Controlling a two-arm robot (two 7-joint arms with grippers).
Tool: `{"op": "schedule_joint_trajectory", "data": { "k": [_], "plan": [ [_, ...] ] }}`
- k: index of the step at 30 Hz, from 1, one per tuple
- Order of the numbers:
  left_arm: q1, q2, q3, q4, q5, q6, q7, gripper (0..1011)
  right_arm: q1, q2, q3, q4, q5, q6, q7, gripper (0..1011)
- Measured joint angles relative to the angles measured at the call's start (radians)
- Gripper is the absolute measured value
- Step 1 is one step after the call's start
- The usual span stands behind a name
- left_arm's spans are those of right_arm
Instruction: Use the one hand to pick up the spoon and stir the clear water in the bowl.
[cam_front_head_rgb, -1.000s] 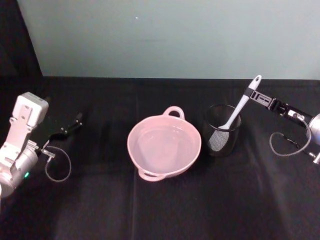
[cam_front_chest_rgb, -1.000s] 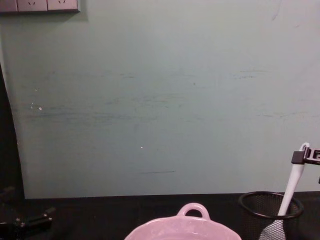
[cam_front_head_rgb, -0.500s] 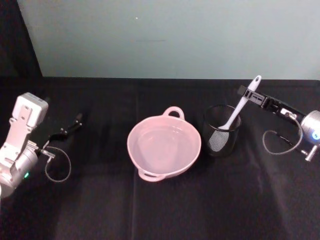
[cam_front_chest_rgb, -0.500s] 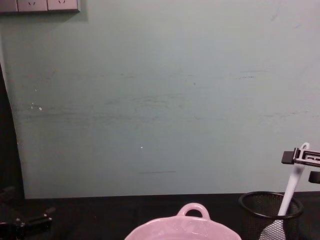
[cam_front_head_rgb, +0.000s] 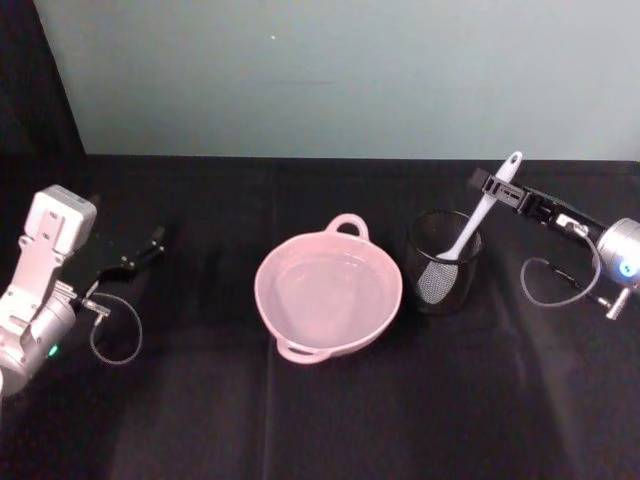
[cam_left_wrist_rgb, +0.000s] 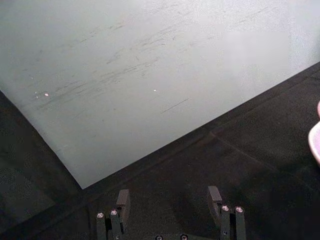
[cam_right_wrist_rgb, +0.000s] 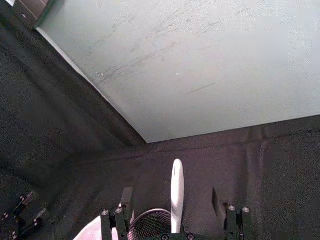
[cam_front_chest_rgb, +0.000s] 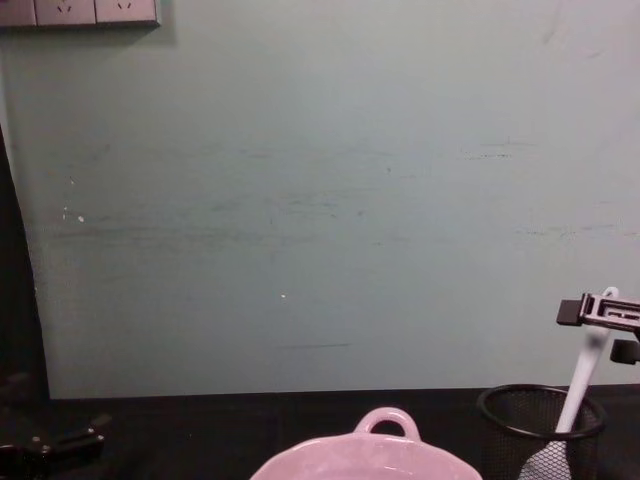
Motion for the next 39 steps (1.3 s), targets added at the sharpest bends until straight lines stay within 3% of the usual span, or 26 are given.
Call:
{"op": "schedule_joint_trajectory", "data": {
  "k": [5, 11, 32, 39],
  "plan": [
    [0.0, 0.0, 0.0, 0.0, 0.0, 0.0, 0.0, 1011, -0.001, 0.0, 0.001, -0.001, 0.0, 0.001, -0.001, 947],
    [0.0, 0.0, 0.0, 0.0, 0.0, 0.0, 0.0, 1011, -0.002, 0.0, 0.002, -0.002, 0.0, 0.001, -0.001, 797],
    [0.0, 0.0, 0.0, 0.0, 0.0, 0.0, 0.0, 1011, -0.003, 0.0, 0.003, -0.004, 0.0, 0.002, -0.002, 132],
    [0.0, 0.0, 0.0, 0.0, 0.0, 0.0, 0.0, 1011, -0.003, 0.0, 0.003, -0.004, 0.0, 0.002, -0.002, 110]
  ]
}}
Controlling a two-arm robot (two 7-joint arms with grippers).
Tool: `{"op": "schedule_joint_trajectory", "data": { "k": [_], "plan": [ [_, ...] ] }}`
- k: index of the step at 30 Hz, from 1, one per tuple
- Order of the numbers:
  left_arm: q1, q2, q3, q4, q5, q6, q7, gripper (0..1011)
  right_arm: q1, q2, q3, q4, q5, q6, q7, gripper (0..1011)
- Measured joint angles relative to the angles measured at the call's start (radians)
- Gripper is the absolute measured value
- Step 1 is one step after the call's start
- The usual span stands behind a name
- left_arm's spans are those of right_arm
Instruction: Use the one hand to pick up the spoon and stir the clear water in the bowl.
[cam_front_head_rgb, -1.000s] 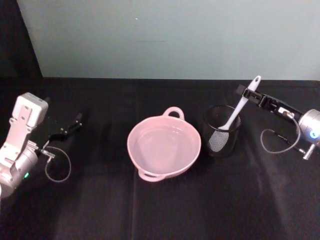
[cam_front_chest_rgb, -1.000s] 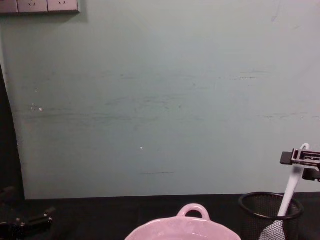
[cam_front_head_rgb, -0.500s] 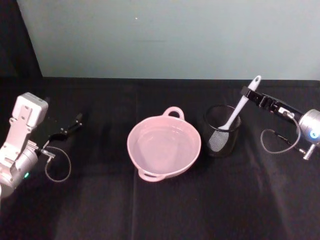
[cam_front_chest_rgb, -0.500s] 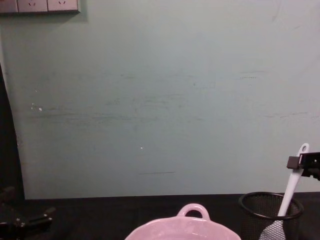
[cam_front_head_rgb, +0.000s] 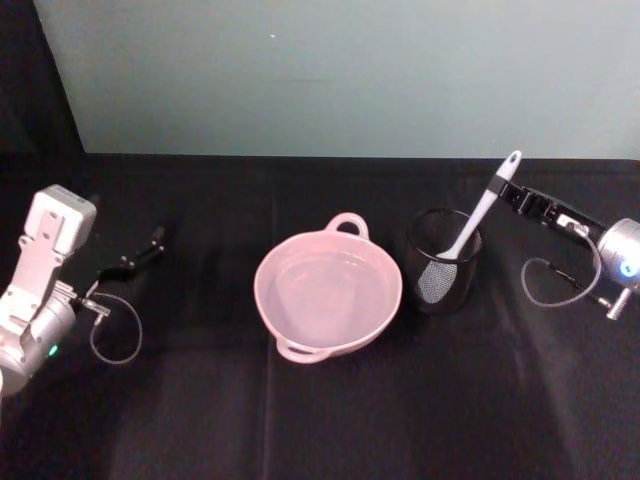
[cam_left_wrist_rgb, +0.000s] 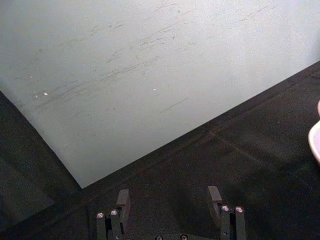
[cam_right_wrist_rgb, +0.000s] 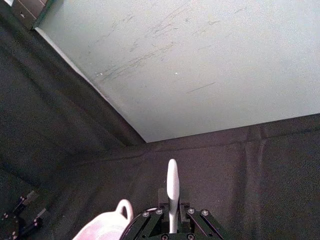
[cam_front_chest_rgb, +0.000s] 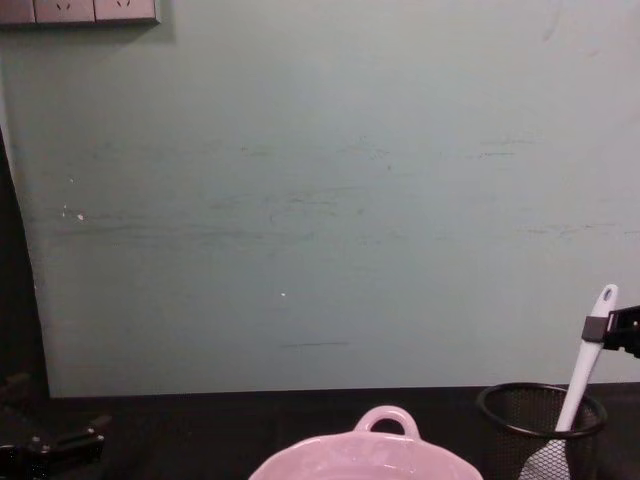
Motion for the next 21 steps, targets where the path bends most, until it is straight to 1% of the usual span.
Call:
{"op": "schedule_joint_trajectory", "data": {
  "k": [2, 3, 6, 7, 9, 15, 16, 19, 21],
  "plan": [
    [0.0, 0.0, 0.0, 0.0, 0.0, 0.0, 0.0, 1011, -0.001, 0.006, -0.004, -0.007, -0.007, -0.008, 0.0, 110],
    [0.0, 0.0, 0.0, 0.0, 0.0, 0.0, 0.0, 1011, -0.005, 0.024, -0.011, -0.031, -0.025, -0.027, 0.0, 110],
    [0.0, 0.0, 0.0, 0.0, 0.0, 0.0, 0.0, 1011, -0.012, 0.048, -0.019, -0.07, -0.056, -0.056, -0.004, 110],
    [0.0, 0.0, 0.0, 0.0, 0.0, 0.0, 0.0, 1011, -0.016, 0.064, -0.019, -0.095, -0.072, -0.069, -0.01, 110],
    [0.0, 0.0, 0.0, 0.0, 0.0, 0.0, 0.0, 1011, -0.019, 0.086, -0.016, -0.136, -0.089, -0.079, -0.016, 110],
    [0.0, 0.0, 0.0, 0.0, 0.0, 0.0, 0.0, 1011, -0.02, 0.133, -0.001, -0.229, -0.116, -0.08, -0.022, 110],
    [0.0, 0.0, 0.0, 0.0, 0.0, 0.0, 0.0, 1011, -0.017, 0.147, 0.003, -0.255, -0.123, -0.079, -0.021, 110],
    [0.0, 0.0, 0.0, 0.0, 0.0, 0.0, 0.0, 1011, -0.001, 0.169, 0.009, -0.299, -0.136, -0.073, -0.015, 110],
    [0.0, 0.0, 0.0, 0.0, 0.0, 0.0, 0.0, 1011, 0.01, 0.177, 0.009, -0.316, -0.145, -0.071, -0.012, 110]
  ]
}}
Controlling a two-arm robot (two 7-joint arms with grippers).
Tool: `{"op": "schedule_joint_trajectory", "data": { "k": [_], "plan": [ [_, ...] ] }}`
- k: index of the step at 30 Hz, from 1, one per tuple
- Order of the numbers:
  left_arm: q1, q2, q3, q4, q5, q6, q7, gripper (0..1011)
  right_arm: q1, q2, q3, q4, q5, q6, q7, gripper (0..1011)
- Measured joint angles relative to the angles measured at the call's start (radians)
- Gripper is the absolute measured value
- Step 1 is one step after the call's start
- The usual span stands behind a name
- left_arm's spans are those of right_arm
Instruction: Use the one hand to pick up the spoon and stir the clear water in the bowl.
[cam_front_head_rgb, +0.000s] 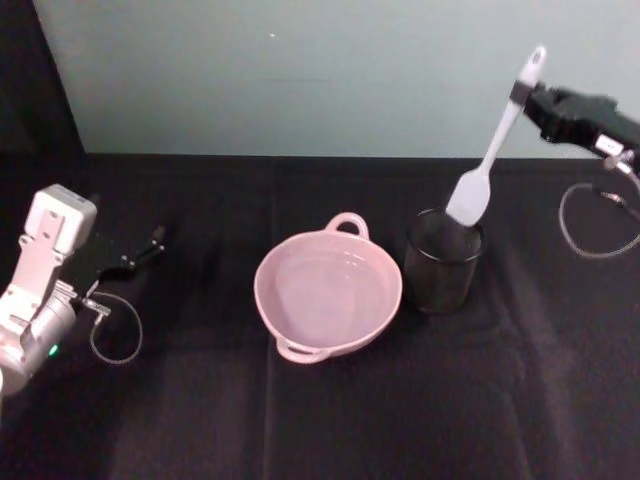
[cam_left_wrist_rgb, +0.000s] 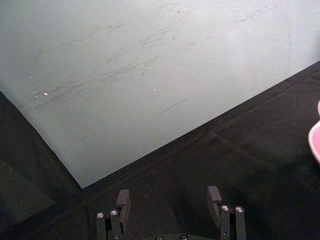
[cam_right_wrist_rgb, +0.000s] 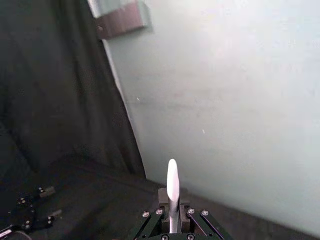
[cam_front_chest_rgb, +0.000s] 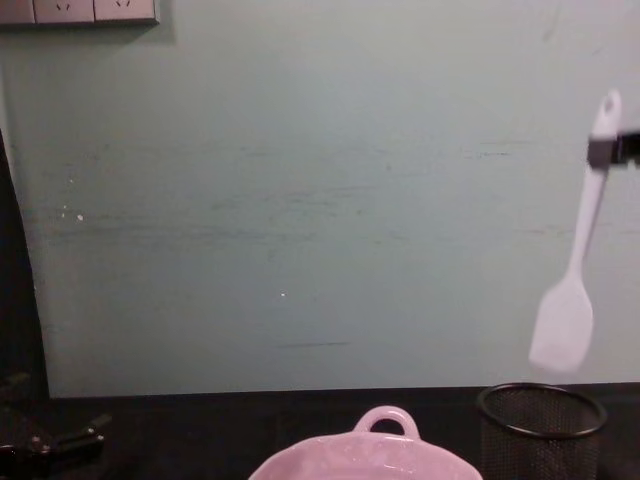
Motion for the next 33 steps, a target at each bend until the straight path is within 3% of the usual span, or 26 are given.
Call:
{"op": "schedule_joint_trajectory", "data": {
  "k": [6, 11, 18, 24, 33],
  "plan": [
    [0.0, 0.0, 0.0, 0.0, 0.0, 0.0, 0.0, 1011, 0.068, 0.011, -0.022, -0.035, -0.047, 0.011, 0.03, 110],
    [0.0, 0.0, 0.0, 0.0, 0.0, 0.0, 0.0, 1011, 0.116, -0.012, -0.059, -0.037, -0.073, 0.015, 0.064, 110],
    [0.0, 0.0, 0.0, 0.0, 0.0, 0.0, 0.0, 1011, 0.165, -0.076, -0.146, -0.003, -0.104, 0.011, 0.131, 110],
    [0.0, 0.0, 0.0, 0.0, 0.0, 0.0, 0.0, 1011, 0.179, -0.121, -0.234, 0.047, -0.177, -0.042, 0.198, 110],
    [0.0, 0.0, 0.0, 0.0, 0.0, 0.0, 0.0, 1011, 0.157, -0.168, -0.309, 0.126, -0.289, -0.142, 0.261, 110]
  ]
}}
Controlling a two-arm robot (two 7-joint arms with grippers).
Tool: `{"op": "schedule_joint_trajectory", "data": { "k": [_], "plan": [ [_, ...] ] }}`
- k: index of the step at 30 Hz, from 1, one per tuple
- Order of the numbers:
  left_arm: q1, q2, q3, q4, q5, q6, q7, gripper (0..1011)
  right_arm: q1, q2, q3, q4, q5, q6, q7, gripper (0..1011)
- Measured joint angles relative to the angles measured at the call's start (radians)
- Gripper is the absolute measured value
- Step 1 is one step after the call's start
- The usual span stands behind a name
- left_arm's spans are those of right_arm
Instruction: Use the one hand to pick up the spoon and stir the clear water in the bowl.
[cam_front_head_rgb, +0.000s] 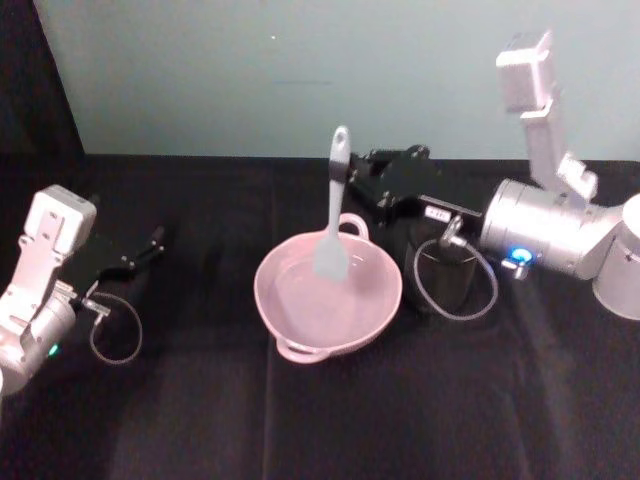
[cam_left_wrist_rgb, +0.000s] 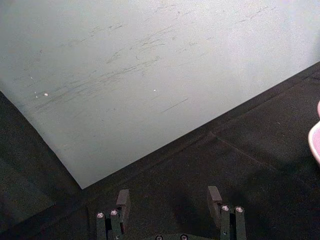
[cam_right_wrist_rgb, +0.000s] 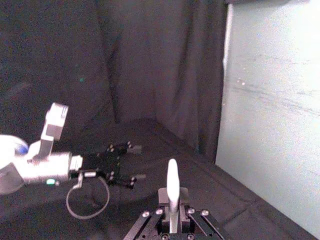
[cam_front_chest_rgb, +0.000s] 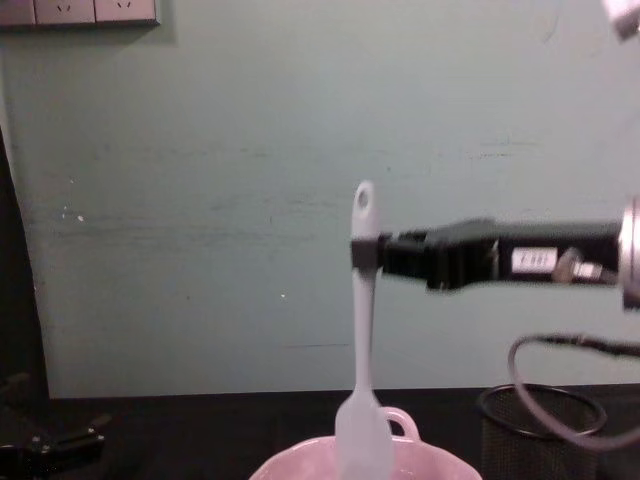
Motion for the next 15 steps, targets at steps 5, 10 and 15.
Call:
{"op": "schedule_joint_trajectory", "data": {
  "k": [5, 10, 15],
  "plan": [
    [0.0, 0.0, 0.0, 0.0, 0.0, 0.0, 0.0, 1011, -0.014, -0.025, -0.024, 0.04, -0.051, -0.06, 0.015, 110],
    [0.0, 0.0, 0.0, 0.0, 0.0, 0.0, 0.0, 1011, -0.018, -0.065, -0.037, 0.094, -0.081, -0.102, 0.027, 110],
    [0.0, 0.0, 0.0, 0.0, 0.0, 0.0, 0.0, 1011, -0.012, -0.106, -0.043, 0.146, -0.105, -0.126, 0.029, 110]
  ]
}}
